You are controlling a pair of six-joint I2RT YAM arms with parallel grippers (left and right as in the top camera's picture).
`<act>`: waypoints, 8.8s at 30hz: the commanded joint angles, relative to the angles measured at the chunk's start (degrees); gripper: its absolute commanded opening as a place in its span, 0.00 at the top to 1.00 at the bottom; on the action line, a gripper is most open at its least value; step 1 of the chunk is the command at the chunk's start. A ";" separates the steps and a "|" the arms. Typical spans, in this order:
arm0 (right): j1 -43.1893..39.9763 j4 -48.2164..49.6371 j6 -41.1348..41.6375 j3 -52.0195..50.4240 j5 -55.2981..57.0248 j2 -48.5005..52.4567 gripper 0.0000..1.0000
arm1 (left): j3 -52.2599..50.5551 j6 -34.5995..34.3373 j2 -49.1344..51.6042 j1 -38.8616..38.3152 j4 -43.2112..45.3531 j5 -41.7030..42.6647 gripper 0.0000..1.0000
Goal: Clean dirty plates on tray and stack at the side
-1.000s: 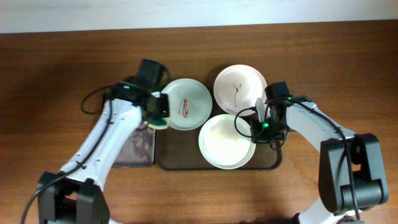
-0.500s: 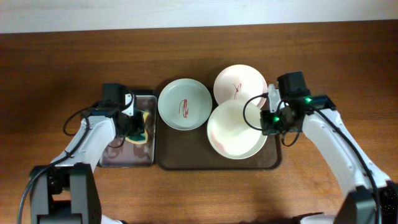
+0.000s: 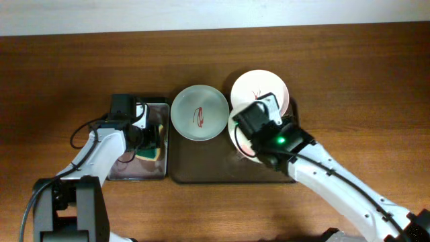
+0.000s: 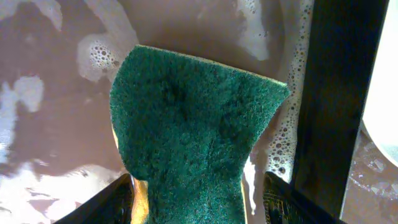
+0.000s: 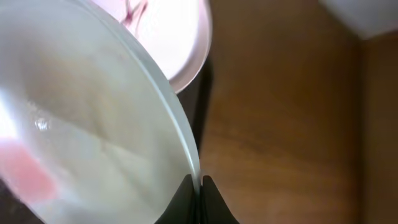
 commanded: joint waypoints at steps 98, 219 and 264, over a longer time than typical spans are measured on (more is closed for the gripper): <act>-41.90 3.80 -4.55 2.71 -60.83 13.38 0.43 | -2.80 0.22 0.24 0.20 -0.33 -1.86 1.00; -14.97 -4.59 14.78 16.20 -47.50 34.91 0.96 | -0.72 -0.76 -7.15 -6.32 -1.62 -5.14 1.00; -17.49 -0.31 14.58 16.02 -59.80 34.93 0.96 | 9.49 -22.18 10.93 -25.53 0.28 -14.58 1.00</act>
